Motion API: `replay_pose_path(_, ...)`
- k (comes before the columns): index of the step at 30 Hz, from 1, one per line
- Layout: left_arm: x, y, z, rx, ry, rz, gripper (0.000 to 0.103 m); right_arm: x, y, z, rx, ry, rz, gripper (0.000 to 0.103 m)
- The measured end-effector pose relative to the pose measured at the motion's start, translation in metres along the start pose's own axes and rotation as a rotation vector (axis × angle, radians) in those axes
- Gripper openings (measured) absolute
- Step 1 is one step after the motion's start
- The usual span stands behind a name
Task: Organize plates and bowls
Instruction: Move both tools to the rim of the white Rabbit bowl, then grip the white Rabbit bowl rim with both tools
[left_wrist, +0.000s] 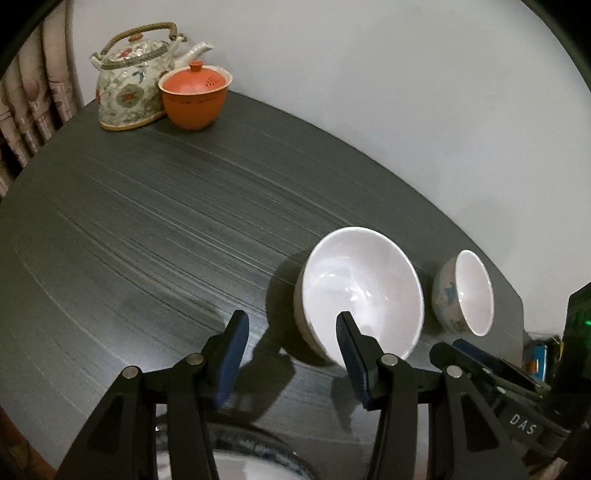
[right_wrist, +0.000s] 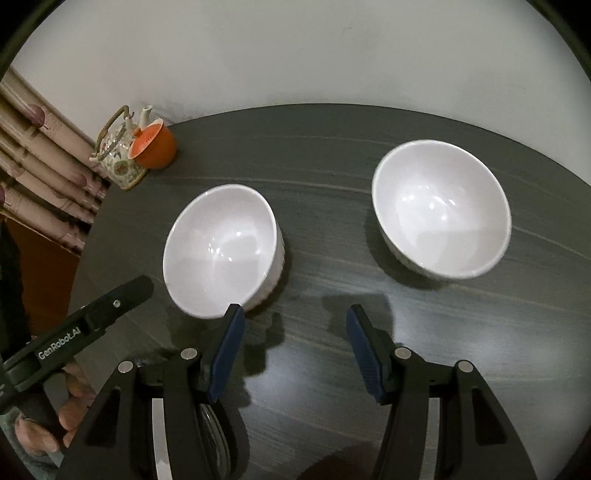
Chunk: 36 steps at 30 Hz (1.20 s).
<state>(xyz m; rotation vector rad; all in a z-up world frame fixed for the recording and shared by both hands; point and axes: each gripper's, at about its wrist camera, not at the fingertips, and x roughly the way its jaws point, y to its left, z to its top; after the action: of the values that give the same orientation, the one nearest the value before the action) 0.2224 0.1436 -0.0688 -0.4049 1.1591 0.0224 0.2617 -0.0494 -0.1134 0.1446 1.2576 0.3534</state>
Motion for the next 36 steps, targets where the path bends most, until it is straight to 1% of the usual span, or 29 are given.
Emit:
replay_pose_path(3,0.014,0.001,0.004,-0.008,0.032,0.0,0.05,0.01,0.0,0.007,0.011,0.017,0.004,0.055)
replay_pose_path(5,0.024,0.002,0.006,-0.016,0.054,0.005,0.05,0.02,-0.001,0.012,0.025,0.04,0.022,0.055)
replay_pose_path(9,0.035,0.003,0.008,-0.019,0.067,0.008,0.05,0.035,-0.003,0.016,0.057,0.078,0.026,0.055)
replay_pose_path(12,0.041,0.003,0.009,-0.021,0.061,0.014,0.05,0.041,-0.003,0.016,0.062,0.09,0.01,0.055)
replay_pose_path(13,0.043,0.003,0.009,-0.024,0.061,0.019,0.05,0.044,-0.002,0.016,0.062,0.093,0.01,0.055)
replay_pose_path(14,0.044,0.003,0.009,-0.03,0.061,0.018,0.045,0.046,-0.002,0.017,0.064,0.096,0.006,0.055)
replay_pose_path(16,0.047,0.003,0.011,-0.038,0.067,0.006,0.035,0.05,0.0,0.018,0.064,0.098,0.008,0.051)
replay_pose_path(17,0.049,0.003,0.012,-0.037,0.07,0.001,0.033,0.052,0.002,0.02,0.061,0.098,0.011,0.046)
replay_pose_path(18,0.048,0.003,0.013,-0.037,0.07,-0.003,0.031,0.053,0.002,0.02,0.061,0.098,0.017,0.044)
replay_pose_path(20,0.05,0.0,0.014,-0.034,0.07,-0.018,0.022,0.054,0.003,0.021,0.062,0.092,0.023,0.041)
replay_pose_path(21,0.049,-0.001,0.016,-0.03,0.07,-0.023,0.02,0.054,0.003,0.02,0.062,0.091,0.025,0.039)
replay_pose_path(22,0.05,-0.003,0.016,-0.027,0.071,-0.026,0.015,0.055,0.004,0.02,0.06,0.09,0.034,0.037)
replay_pose_path(26,0.05,-0.009,0.014,-0.02,0.075,-0.018,0.015,0.054,0.008,0.019,0.047,0.08,0.073,0.019)
replay_pose_path(28,0.051,-0.012,0.012,-0.017,0.08,-0.015,0.015,0.052,0.008,0.018,0.045,0.072,0.061,0.019)
replay_pose_path(31,0.047,-0.018,0.007,-0.001,0.084,-0.016,0.015,0.049,0.007,0.016,0.05,0.066,0.067,0.019)
replay_pose_path(33,0.041,-0.02,0.003,0.005,0.082,-0.02,0.015,0.044,0.006,0.013,0.043,0.059,0.063,0.019)
replay_pose_path(34,0.042,-0.02,0.007,0.008,0.081,-0.02,0.015,0.04,0.006,0.011,0.038,0.052,0.059,0.019)
replay_pose_path(36,0.035,-0.024,0.001,0.017,0.076,-0.024,0.015,0.033,0.005,0.009,0.04,0.046,0.058,0.019)
